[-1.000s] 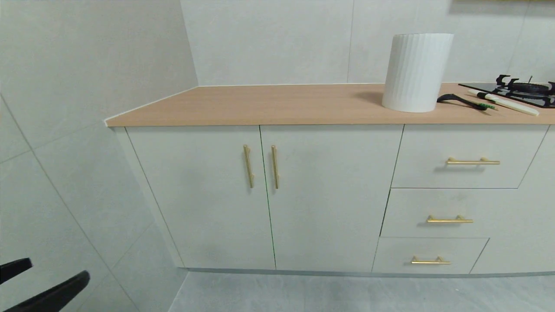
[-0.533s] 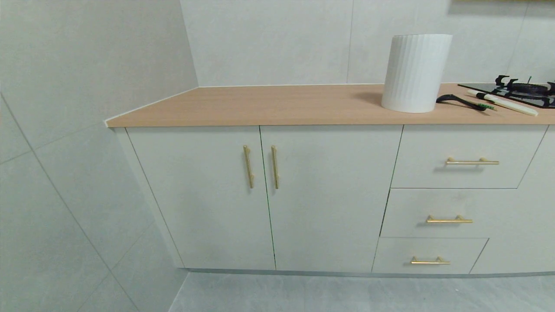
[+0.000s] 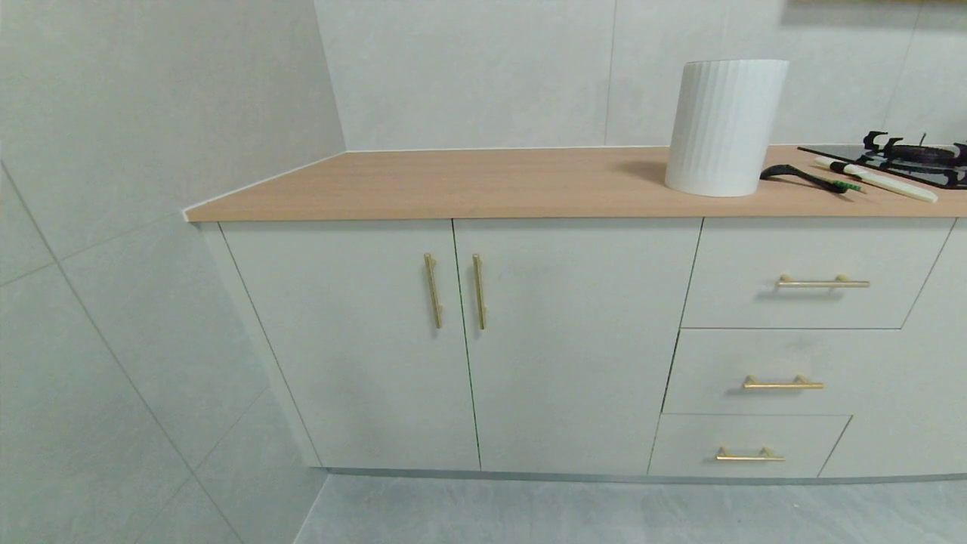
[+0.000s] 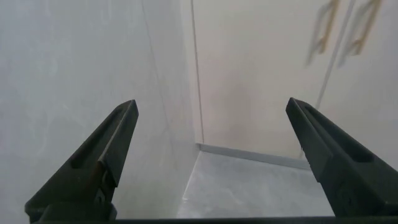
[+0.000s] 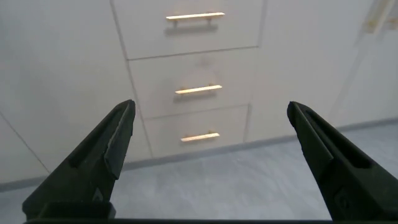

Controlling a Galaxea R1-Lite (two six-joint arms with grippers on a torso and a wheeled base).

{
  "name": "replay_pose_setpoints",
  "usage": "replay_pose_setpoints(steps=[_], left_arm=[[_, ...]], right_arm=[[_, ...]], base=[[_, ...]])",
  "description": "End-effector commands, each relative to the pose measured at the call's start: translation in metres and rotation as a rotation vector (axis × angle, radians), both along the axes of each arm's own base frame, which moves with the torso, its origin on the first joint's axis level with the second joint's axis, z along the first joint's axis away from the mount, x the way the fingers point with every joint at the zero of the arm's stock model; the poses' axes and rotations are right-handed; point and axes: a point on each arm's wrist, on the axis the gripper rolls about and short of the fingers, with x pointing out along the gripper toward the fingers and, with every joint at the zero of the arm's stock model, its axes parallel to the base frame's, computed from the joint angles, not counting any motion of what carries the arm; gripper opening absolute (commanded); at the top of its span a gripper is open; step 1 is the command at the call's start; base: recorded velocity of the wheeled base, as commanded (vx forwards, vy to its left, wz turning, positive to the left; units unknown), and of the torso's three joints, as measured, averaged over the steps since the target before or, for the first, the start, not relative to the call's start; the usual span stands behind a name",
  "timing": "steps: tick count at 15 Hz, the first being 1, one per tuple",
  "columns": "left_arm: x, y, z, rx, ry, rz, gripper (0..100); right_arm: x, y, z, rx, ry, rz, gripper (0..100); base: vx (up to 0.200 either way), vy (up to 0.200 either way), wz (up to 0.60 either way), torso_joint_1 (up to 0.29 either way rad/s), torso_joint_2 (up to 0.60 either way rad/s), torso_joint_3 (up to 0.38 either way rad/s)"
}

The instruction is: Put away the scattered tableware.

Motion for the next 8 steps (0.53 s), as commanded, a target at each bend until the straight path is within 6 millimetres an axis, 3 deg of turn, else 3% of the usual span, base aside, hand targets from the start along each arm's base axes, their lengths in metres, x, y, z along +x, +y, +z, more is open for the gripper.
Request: replay_pose_setpoints(steps=[1, 6, 8], left_arm=[[0.012, -0.001, -0.029, 0.014, 0.028, -0.020, 100], [0.017, -0.004, -0.035, -0.010, -0.003, -0.164, 100], [0.017, -0.005, -0.040, -0.028, 0.032, -0.216, 100]], right_arm=[[0.022, 0.002, -0.034, -0.002, -0.022, 0.072, 100], [0.024, 0.006, -0.044, -0.037, 0.040, 0.251, 100], [0.024, 0.006, -0.043, -0.044, 0.036, 0.248, 100]], base=[[0.000, 0.000, 0.00, 0.000, 0.00, 0.000], [0.000, 0.000, 0.00, 0.000, 0.00, 0.000], [0.000, 0.000, 0.00, 0.000, 0.00, 0.000]])
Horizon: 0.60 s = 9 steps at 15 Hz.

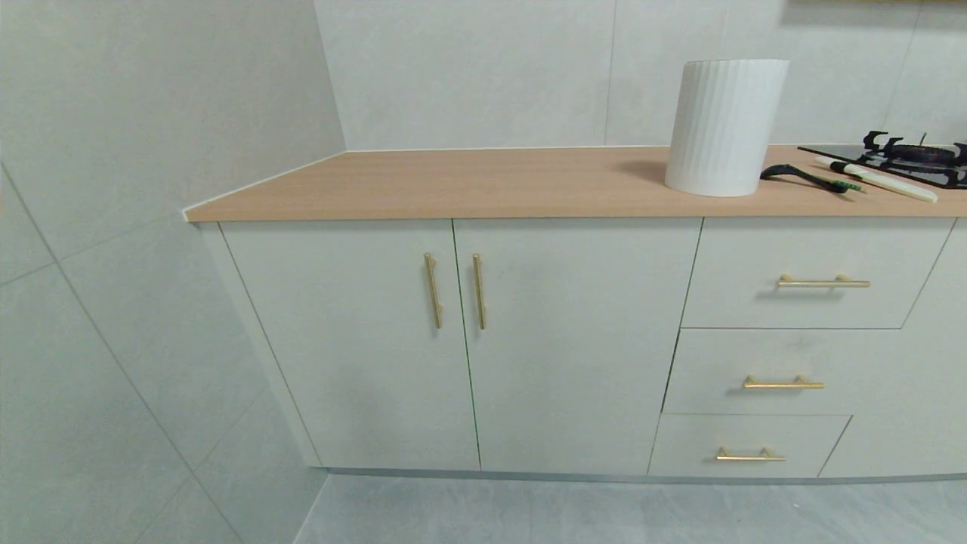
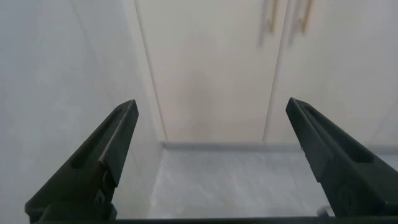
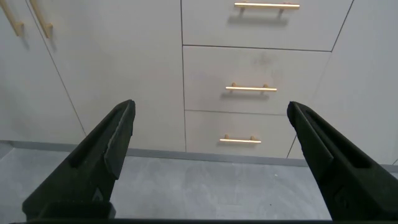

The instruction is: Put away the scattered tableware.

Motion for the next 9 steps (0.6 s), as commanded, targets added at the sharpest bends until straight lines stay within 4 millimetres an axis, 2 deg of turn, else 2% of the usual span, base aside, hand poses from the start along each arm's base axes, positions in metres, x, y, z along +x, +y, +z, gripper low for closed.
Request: replay_pose_setpoints(steps=[1, 9], left_arm=[[0.0003, -0.0001, -0.0007, -0.003, 0.005, -0.007, 100], [0.0003, -0.0001, -0.0008, -0.041, 0.000, -0.009, 100]], right_arm=[[0.0005, 0.0000, -0.0016, -0.001, 0.012, 0.001, 100], [0.0005, 0.0003, -0.0015, 0.004, 0.011, 0.013, 100]], base=[[0.000, 0.000, 0.00, 0.000, 0.00, 0.000], [0.000, 0.000, 0.00, 0.000, 0.00, 0.000]])
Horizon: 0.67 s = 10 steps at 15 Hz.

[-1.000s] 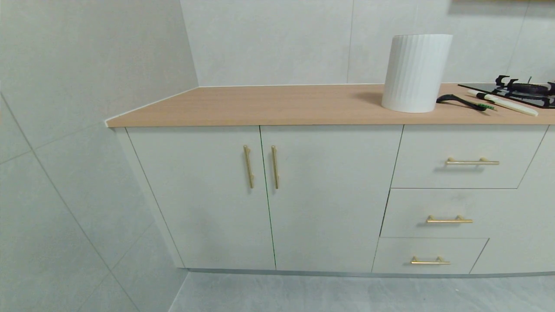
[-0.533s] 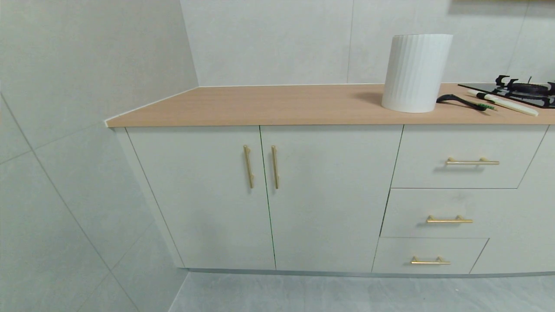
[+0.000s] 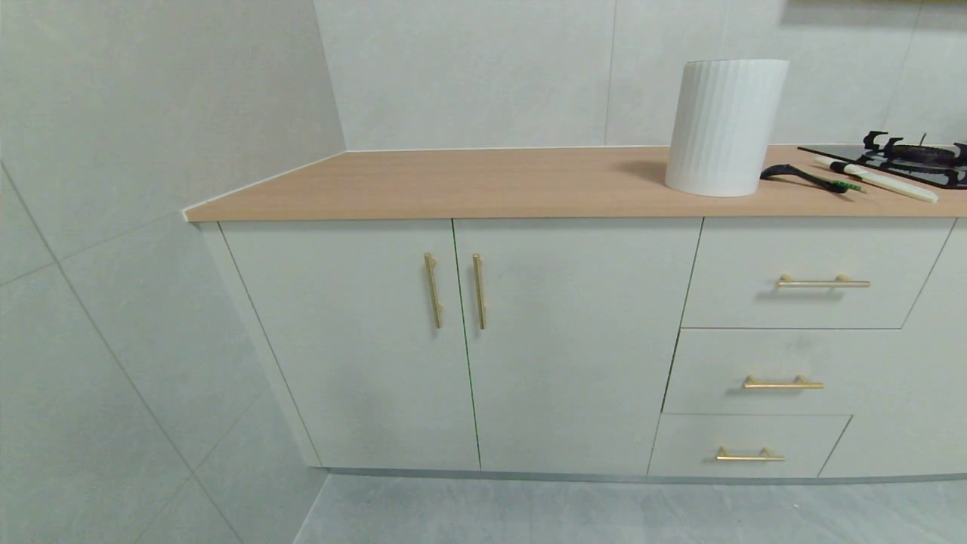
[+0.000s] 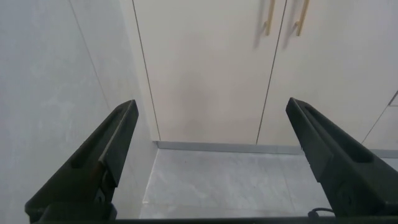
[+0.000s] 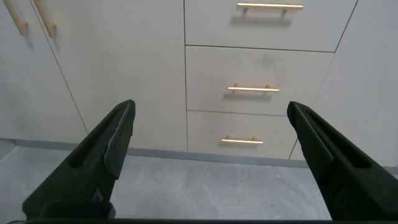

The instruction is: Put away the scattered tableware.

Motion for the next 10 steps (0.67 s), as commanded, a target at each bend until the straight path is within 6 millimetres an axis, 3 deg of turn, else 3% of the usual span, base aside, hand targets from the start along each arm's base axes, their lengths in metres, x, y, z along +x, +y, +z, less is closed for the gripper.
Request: replay_pose_setpoints(steps=[1, 8, 10], left_arm=[[0.0000, 0.0000, 0.0000, 0.000, 0.000, 0.000, 100], [0.0000, 0.0000, 0.0000, 0.008, 0.000, -0.001, 100], [0.0000, 0.0000, 0.0000, 0.006, 0.000, -0.001, 100]], right_arm=[[0.0002, -0.0001, -0.0006, 0.000, 0.006, -0.002, 100], [0.0002, 0.0000, 0.0001, 0.005, 0.004, 0.001, 100], [0.0002, 0.0000, 0.0001, 0.005, 0.004, 0.001, 100]], base=[[0.000, 0.000, 0.00, 0.000, 0.00, 0.000], [0.000, 0.000, 0.00, 0.000, 0.00, 0.000], [0.000, -0.200, 0.00, 0.000, 0.00, 0.002]])
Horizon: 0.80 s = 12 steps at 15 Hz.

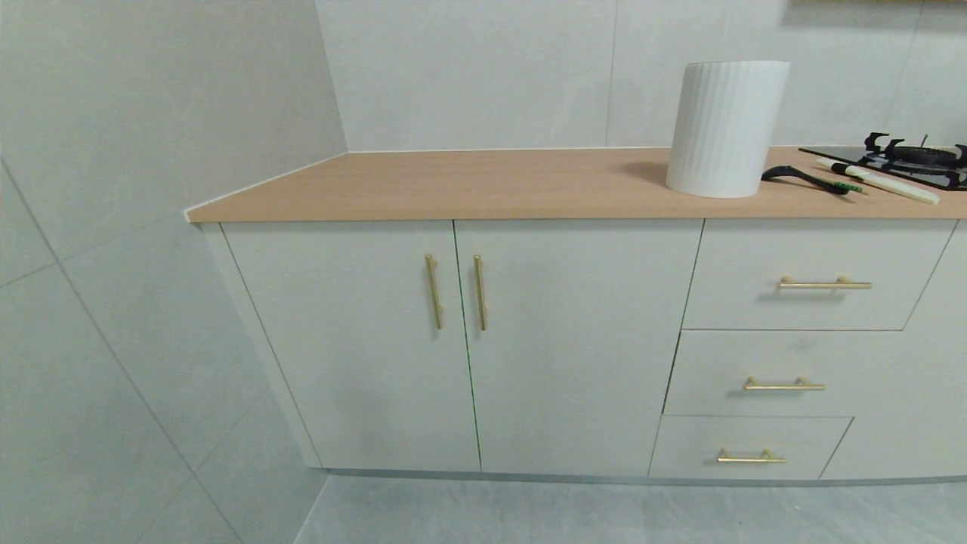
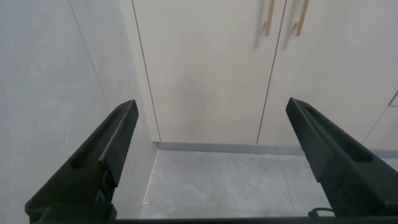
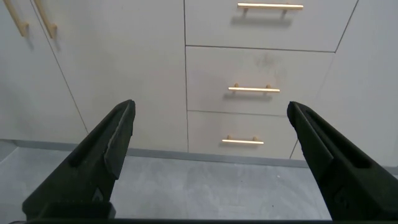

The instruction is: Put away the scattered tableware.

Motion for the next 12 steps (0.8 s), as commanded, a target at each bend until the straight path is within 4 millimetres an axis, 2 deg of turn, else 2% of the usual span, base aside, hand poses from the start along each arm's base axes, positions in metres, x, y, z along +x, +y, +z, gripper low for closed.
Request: replay_pose_setpoints(steps=[1, 12], left_arm=[[0.0001, 0.0000, -0.0001, -0.001, 0.002, 0.001, 100], [0.0001, 0.0000, -0.0001, -0.004, 0.002, 0.001, 100]], right_arm=[[0.0002, 0.0000, 0.0000, 0.000, 0.003, 0.000, 100], [0.0002, 0.0000, 0.0000, 0.001, 0.003, 0.000, 100]], base=[[0.000, -0.200, 0.00, -0.002, 0.00, -0.007], [0.000, -0.200, 0.00, 0.002, 0.00, 0.006]])
